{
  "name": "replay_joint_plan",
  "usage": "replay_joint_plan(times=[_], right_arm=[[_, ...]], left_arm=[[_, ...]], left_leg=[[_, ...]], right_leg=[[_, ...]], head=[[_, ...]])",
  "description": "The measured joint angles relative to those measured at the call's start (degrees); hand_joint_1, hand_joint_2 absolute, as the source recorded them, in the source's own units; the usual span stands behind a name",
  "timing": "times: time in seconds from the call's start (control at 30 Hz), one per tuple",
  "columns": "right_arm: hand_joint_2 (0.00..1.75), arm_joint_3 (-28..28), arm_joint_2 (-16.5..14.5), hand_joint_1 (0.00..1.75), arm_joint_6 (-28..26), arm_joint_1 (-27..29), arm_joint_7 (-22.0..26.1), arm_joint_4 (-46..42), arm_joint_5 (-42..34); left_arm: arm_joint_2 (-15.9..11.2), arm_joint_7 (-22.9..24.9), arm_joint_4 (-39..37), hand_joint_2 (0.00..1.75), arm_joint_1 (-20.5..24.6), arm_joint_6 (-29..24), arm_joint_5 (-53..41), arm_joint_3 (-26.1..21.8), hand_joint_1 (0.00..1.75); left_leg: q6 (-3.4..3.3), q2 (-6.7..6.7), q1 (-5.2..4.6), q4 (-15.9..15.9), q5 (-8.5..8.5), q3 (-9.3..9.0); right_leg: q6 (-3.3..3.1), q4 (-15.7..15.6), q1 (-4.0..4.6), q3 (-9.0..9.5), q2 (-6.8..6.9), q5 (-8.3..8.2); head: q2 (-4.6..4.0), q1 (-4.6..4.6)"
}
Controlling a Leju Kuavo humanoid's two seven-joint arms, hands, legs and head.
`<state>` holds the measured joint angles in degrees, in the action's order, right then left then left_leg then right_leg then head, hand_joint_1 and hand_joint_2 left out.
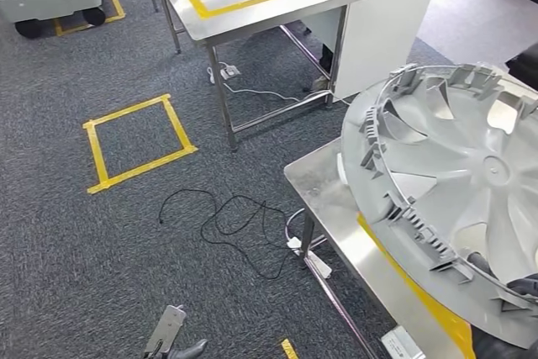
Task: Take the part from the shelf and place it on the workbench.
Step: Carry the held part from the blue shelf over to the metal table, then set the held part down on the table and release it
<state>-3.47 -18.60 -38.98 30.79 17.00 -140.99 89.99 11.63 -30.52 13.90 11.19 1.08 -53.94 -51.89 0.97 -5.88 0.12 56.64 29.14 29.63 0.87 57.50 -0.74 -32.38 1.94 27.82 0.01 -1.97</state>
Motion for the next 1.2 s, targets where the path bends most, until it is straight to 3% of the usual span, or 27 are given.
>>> replay_joint_plan(times=[0.07, 0.13, 0.17, 0.2, 0.23, 0.27, 0.33, 0.4, 0.47, 0.5, 0.57, 0.63, 0.67, 0.7, 0.73, 0.8, 0.87, 0.9, 0.97, 1.0, 1.03, 1.07, 1.13, 1.2], right_arm=[[1.75, -0.3, 0.0, 1.62, 0.0, 0.2, 0.0, -0.2, 0.0], [1.75, -0.6, 0.0, 1.62, 0.0, 0.3, -0.2, -0.2, 0.0], [1.75, -0.8, 0.0, 1.62, 0.0, 0.3, -0.4, -0.2, 0.0], [1.75, -0.9, 0.0, 1.62, 0.0, 0.4, -0.5, -0.2, 0.0], [1.75, -1.1, 0.0, 1.62, 0.0, 0.5, -0.7, -0.2, 0.0], [1.75, -1.2, 0.0, 1.62, 0.0, 0.6, -0.9, -0.2, 0.0], [1.75, -1.5, 0.0, 1.62, 0.0, 0.8, -1.1, -0.2, 0.0], [1.75, -1.8, 0.0, 1.62, 0.0, 0.9, -1.2, -0.3, 0.0], [1.75, -2.0, 0.0, 1.62, 0.0, 1.1, -1.3, -0.3, 0.0], [1.75, -2.1, 0.0, 1.62, 0.0, 1.4, -1.4, -0.4, 0.0], [1.75, -2.4, 0.0, 1.62, 0.0, 1.7, -2.0, -0.4, 0.0], [1.75, -2.7, 0.0, 1.62, 0.0, 1.7, -2.9, -0.4, 0.0], [1.75, -2.9, 0.0, 1.62, 0.0, 1.8, -3.6, -0.4, 0.0], [1.75, -3.2, 0.0, 1.62, 0.0, 1.9, -4.3, -0.4, 0.0], [1.75, -3.5, 0.0, 1.62, 0.0, 2.1, -5.0, -0.4, 0.0], [1.75, -4.3, 0.0, 1.62, 0.0, 2.5, -6.8, -0.3, 0.0], [1.75, -5.1, 0.0, 1.62, 0.0, 2.9, -8.9, -0.1, 0.0], [1.75, -5.6, 0.0, 1.62, 0.0, 3.1, -10.0, 0.1, 0.0], [1.75, -6.8, 0.0, 1.62, 0.0, 3.5, -12.0, 0.5, 0.0], [1.75, -7.4, 0.0, 1.62, 0.0, 3.8, -12.7, 0.7, -0.1], [1.75, -8.0, 0.0, 1.62, 0.0, 4.0, -13.4, 1.0, -0.1], [1.75, -8.4, 0.0, 1.62, 0.0, 4.1, -13.9, 1.2, -0.1], [1.75, -9.2, 0.0, 1.62, 0.0, 4.2, -14.8, 1.7, -0.1], [1.75, -9.9, 0.0, 1.62, 0.0, 4.3, -15.7, 2.2, 0.0]], left_arm=[[0.0, 0.2, 0.0, 1.75, 0.0, -0.1, 0.0, 0.0, 0.0], [0.0, 0.3, 0.0, 1.75, -0.2, -0.3, 0.1, 0.0, 0.0], [0.0, 0.4, 0.0, 1.75, -0.5, -0.4, 0.0, 0.0, 0.0], [0.1, 0.3, 0.0, 1.75, -0.6, -0.7, 0.0, 0.0, 0.0], [0.1, 0.3, 0.0, 1.75, -0.7, -0.9, 0.0, 0.0, 0.0], [0.1, 0.2, 0.0, 1.75, -0.8, -1.2, -0.1, 0.0, 0.0], [0.2, 0.1, 0.0, 1.75, -0.8, -1.6, -0.1, 0.0, 0.0], [0.2, 0.1, 0.0, 1.75, -0.8, -1.8, -0.1, 0.0, 0.0], [0.3, 0.1, 0.0, 1.75, -0.7, -1.8, -0.1, 0.0, 0.0], [0.4, 0.1, 0.0, 1.75, -0.6, -1.8, -0.1, 0.1, 0.0], [0.6, 0.1, 0.0, 1.75, -0.6, -2.0, -0.2, 0.2, 0.0], [0.7, 0.1, 0.0, 1.75, -0.8, -2.5, -0.2, 0.2, 0.0], [0.7, 0.1, 0.0, 1.75, -1.0, -2.8, -0.2, 0.2, 0.0], [0.7, 0.0, 0.0, 1.75, -1.1, -3.1, -0.2, 0.2, 0.0], [0.7, -0.1, 0.0, 1.75, -1.2, -3.3, -0.1, 0.2, 0.0], [0.8, -0.4, 0.0, 1.75, -1.2, -3.7, 0.0, 0.3, 0.0], [0.9, -0.8, 0.0, 1.75, -1.2, -3.7, 0.3, 0.3, 0.0], [0.9, -0.9, 0.0, 1.75, -1.2, -3.6, 0.5, 0.2, 0.0], [0.9, -1.1, 0.0, 1.75, -1.2, -3.2, 0.8, 0.2, 0.0], [0.9, -1.2, 0.0, 1.75, -1.2, -3.0, 1.0, 0.2, 0.0], [0.9, -1.4, 0.0, 1.75, -1.2, -2.8, 1.1, 0.2, 0.0], [0.9, -1.5, 0.0, 1.75, -1.2, -2.7, 1.1, 0.2, 0.0], [0.9, -1.7, 0.0, 1.75, -1.5, -2.4, 1.2, 0.2, 0.0], [0.8, -1.7, 0.0, 1.75, -1.8, -1.9, 1.5, 0.2, 0.0]], left_leg=[[0.44, 2.44, 0.28, 3.9, 2.75, 1.54], [0.48, 4.82, 0.39, 11.8, 6.47, 5.24], [0.4, 5.2, 0.39, 15.2, 7.43, 7.0], [0.23, 5.36, 0.36, 16.8, 7.23, 8.01], [-0.05, 5.52, 0.31, 16.1, 5.84, 8.01], [-0.42, 5.94, 0.24, 13.3, 3.58, 6.98], [-1.26, 8.46, 0.18, 5.6, -0.6, 3.89], [-1.62, 10.34, 0.16, 1.2, -1.7, 2.08], [-1.64, 9.74, 0.17, 0.4, -1.48, 1.75], [-1.75, 9.12, 0.26, 0.0, -1.66, 1.66], [-2.07, 7.71, 0.46, -0.7, -2.0, 1.44], [-2.27, 6.11, 0.38, -0.8, -2.0, 1.42], [-2.3, 5.22, 0.33, -0.7, -1.95, 1.42], [-2.3, 4.37, 0.31, -0.7, -1.88, 1.39], [-2.24, 3.58, 0.31, -0.7, -1.8, 1.34], [-1.96, 2.21, 0.29, -0.7, -1.52, 1.01], [-1.43, 1.18, -0.04, -0.5, -1.15, 0.64], [-1.15, 0.73, -0.22, -0.5, -1.03, 0.5], [-0.7, -0.25, -0.36, -0.4, -0.92, 0.32], [-0.4, -0.14, -0.27, -0.2, -0.67, 0.27], [-0.11, 0.78, -0.14, 0.6, 0.1, 0.48], [0.16, 2.1, -0.01, 2.4, 1.5, 1.21], [0.39, 4.72, 0.16, 9.5, 5.39, 4.38], [0.24, 5.28, 0.16, 16.0, 7.44, 7.6]], right_leg=[[-0.79, -0.2, -0.15, 0.09, -1.18, -0.19], [-1.19, -0.2, -0.06, 0.03, -2.51, -0.23], [-1.26, -0.1, 0.04, 0.03, -3.33, -0.24], [-1.28, -0.1, 0.14, 0.07, -4.19, -0.26], [-1.3, -0.1, 0.24, 0.13, -5.06, -0.27], [-1.3, -0.1, 0.29, 0.23, -5.89, -0.27], [-1.21, 0.0, 0.32, 0.25, -7.34, -0.27], [-0.8, 0.1, 0.22, -0.19, -8.61, -0.39], [-0.08, 0.0, 0.08, -0.81, -9.7, -0.64], [0.23, 0.1, 0.08, -1.13, -9.23, -0.47], [0.75, 3.1, 0.22, -2.85, -6.24, 1.65], [1.23, 10.2, 0.17, -6.23, -3.11, 5.49], [1.49, 13.8, 0.08, -7.96, -2.58, 6.88], [1.72, 15.7, 0.01, -8.88, -2.34, 7.25], [1.9, 15.6, -0.07, -8.71, -2.12, 6.53], [2.03, 8.9, -0.17, -4.89, -0.74, 2.84], [1.6, 1.7, 0.03, -0.8, 1.39, 0.5], [1.24, 0.1, 0.14, 0.13, 1.89, 0.21], [0.4, -0.2, 0.23, 0.21, 0.95, 0.14], [0.09, -0.2, 0.16, 0.12, 0.39, 0.03], [-0.27, -0.2, 0.06, 0.07, -0.19, -0.1], [-0.62, -0.3, -0.06, 0.04, -0.79, -0.24], [-1.1, -0.3, -0.08, -0.11, -2.09, -0.42], [-1.3, -0.3, 0.09, -0.26, -3.63, -0.54]], head=[[0.0, 0.22], [-0.01, 0.39], [0.0, 0.39], [0.01, 0.43], [0.01, 0.44], [0.01, 0.46], [-0.01, 0.45], [-0.01, 0.51], [0.0, 0.63], [0.0, 0.61], [0.0, 0.33], [-0.01, 0.1], [-0.01, 0.07], [0.0, 0.09], [0.0, 0.06], [0.0, 0.04], [-0.01, 0.05], [-0.01, 0.07], [-0.01, 0.13], [-0.01, 0.12], [-0.01, 0.18], [0.0, 0.27], [0.01, 0.42], [0.0, 0.44]])
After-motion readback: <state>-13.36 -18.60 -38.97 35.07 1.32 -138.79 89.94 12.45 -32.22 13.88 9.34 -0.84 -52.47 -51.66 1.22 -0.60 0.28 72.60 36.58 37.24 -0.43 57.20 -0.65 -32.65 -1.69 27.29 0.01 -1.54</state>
